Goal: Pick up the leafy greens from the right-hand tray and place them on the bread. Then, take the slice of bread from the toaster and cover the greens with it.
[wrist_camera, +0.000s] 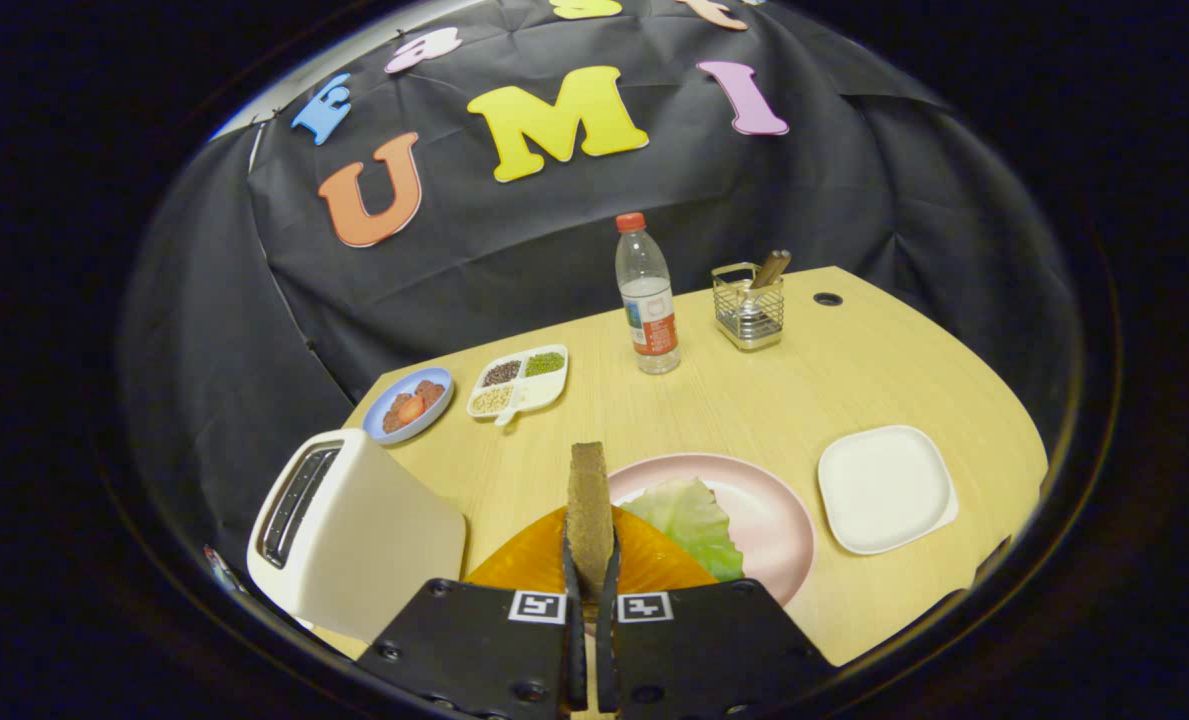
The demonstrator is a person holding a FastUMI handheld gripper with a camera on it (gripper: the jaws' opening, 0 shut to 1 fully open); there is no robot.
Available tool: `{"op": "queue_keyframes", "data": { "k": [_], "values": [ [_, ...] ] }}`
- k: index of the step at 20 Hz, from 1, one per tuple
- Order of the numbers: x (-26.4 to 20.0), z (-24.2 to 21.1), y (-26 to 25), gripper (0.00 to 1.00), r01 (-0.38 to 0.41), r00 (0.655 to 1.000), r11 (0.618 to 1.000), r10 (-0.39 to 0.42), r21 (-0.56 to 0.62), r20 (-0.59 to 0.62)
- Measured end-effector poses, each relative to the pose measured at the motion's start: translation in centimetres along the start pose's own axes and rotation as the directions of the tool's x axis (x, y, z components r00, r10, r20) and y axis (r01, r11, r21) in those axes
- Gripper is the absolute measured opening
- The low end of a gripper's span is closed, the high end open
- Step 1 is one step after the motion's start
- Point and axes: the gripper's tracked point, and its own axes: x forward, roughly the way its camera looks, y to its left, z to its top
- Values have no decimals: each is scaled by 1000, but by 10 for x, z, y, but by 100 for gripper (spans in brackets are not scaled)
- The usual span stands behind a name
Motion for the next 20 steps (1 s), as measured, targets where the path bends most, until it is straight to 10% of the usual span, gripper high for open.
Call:
{"op": "queue_keyframes", "data": {
  "k": [20],
  "values": [
    [19, -14, -58, 16, 149, 989, 980, -150, -132, 1]
  ]
}}
